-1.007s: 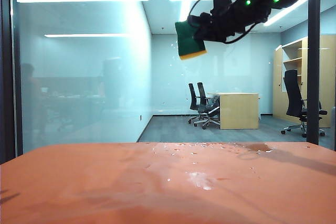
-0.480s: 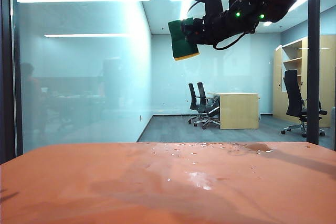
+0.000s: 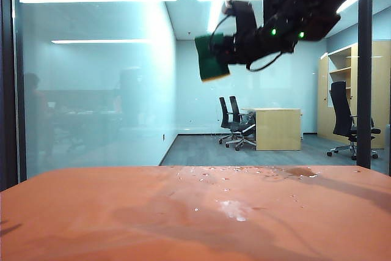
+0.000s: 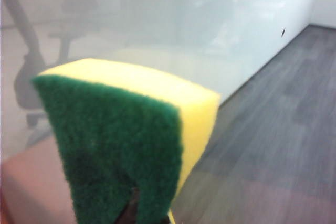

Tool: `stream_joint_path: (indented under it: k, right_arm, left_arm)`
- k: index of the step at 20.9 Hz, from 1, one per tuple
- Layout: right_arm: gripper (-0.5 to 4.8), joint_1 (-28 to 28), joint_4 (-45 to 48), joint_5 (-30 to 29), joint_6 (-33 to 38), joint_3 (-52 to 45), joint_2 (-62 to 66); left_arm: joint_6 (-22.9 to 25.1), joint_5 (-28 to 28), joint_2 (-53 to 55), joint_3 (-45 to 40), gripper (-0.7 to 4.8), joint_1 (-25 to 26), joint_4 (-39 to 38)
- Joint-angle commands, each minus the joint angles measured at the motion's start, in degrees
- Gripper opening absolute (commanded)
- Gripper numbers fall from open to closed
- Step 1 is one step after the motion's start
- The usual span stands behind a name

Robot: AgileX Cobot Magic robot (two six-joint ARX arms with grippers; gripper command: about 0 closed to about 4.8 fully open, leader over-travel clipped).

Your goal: Pick up the sponge from the table, wipe the water off the glass, and finally place the sponge back on the table.

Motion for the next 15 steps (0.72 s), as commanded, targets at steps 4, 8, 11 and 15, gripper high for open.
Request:
stream_joint_path:
  k: [4, 8, 11, 15]
  right_arm:
    - [-0.09, 0.0, -5.68, -0.11, -1.95, 0.07, 3.34]
    - [-0.09, -0.07, -8.28, -0.07, -3.02, 0.07, 4.76]
    - [-0.09, -0.04, -8.46, 0.09, -5.16, 0.09, 5.18]
    - [-0.09, -0.39, -5.75, 0.11, -5.29, 0.13, 4.87]
  left_arm:
    - [0.09, -0.04, 0.04, 0.2, 1.29, 0.02, 0.9]
    - [0.09, -0.2, 0.02, 0.2, 1.29, 0.02, 0.9]
    - [0.11, -0.24, 0.02, 0.2, 1.29, 0.02, 0.9]
    - [0.13, -0.24, 0.02, 0.2, 1.29, 0.02, 0.92]
